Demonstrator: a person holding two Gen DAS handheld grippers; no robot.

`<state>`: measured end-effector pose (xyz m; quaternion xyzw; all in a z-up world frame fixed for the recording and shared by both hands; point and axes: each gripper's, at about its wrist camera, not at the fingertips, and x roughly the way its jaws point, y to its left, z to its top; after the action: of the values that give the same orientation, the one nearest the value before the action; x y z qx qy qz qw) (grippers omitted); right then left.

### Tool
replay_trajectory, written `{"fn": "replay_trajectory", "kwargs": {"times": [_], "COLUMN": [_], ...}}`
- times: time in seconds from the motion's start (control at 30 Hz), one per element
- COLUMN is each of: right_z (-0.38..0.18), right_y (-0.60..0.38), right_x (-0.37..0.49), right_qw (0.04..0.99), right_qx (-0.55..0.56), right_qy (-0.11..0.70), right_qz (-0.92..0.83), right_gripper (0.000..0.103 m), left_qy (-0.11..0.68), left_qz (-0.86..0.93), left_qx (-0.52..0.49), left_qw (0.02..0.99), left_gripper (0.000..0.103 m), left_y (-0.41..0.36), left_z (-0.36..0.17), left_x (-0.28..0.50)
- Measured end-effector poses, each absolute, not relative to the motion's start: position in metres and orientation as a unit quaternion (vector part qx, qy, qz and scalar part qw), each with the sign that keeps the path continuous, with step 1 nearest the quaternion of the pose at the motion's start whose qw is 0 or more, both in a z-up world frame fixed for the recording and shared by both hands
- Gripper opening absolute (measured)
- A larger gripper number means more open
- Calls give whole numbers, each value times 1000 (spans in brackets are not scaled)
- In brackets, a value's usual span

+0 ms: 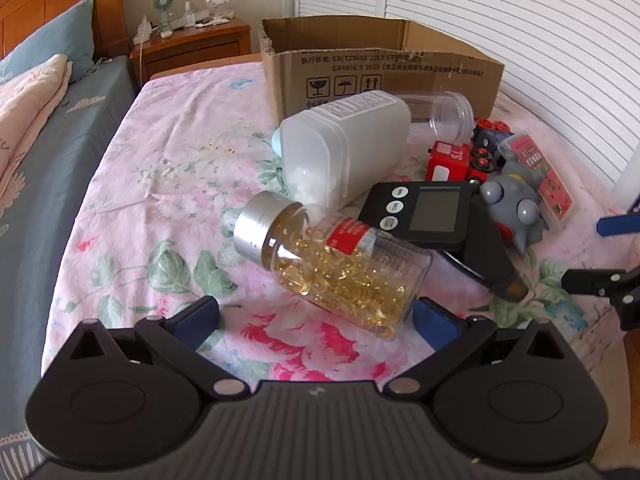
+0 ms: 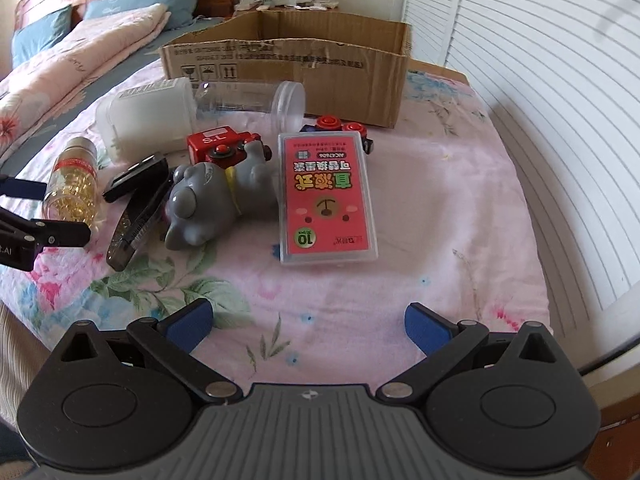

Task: Organize rigid objects
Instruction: 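Grasp the capsule jar with the left tool while the right tool grasps the red card box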

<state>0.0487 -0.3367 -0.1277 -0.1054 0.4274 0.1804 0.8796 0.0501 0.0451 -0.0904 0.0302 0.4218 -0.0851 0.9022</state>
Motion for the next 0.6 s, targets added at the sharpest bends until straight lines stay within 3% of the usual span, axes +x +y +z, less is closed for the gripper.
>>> {"fn": "replay_trajectory", "kwargs": {"times": [0.37, 0.6], "right_z": [-131, -132], "right_y": [-343, -343], "right_x": [47, 55], "right_qw": [886, 883], "right_qx": [-110, -113], "right_qy": [399, 400], "right_qz": [209, 217], "right_gripper": [103, 103], "left_qy": [396, 375], "left_qz": [-115, -135], "left_qx": [42, 122], "left_qw": [910, 909], "left_gripper": [103, 102], "left_y": [52, 43], "left_z": [-92, -86], "left_x": [47, 54]}}
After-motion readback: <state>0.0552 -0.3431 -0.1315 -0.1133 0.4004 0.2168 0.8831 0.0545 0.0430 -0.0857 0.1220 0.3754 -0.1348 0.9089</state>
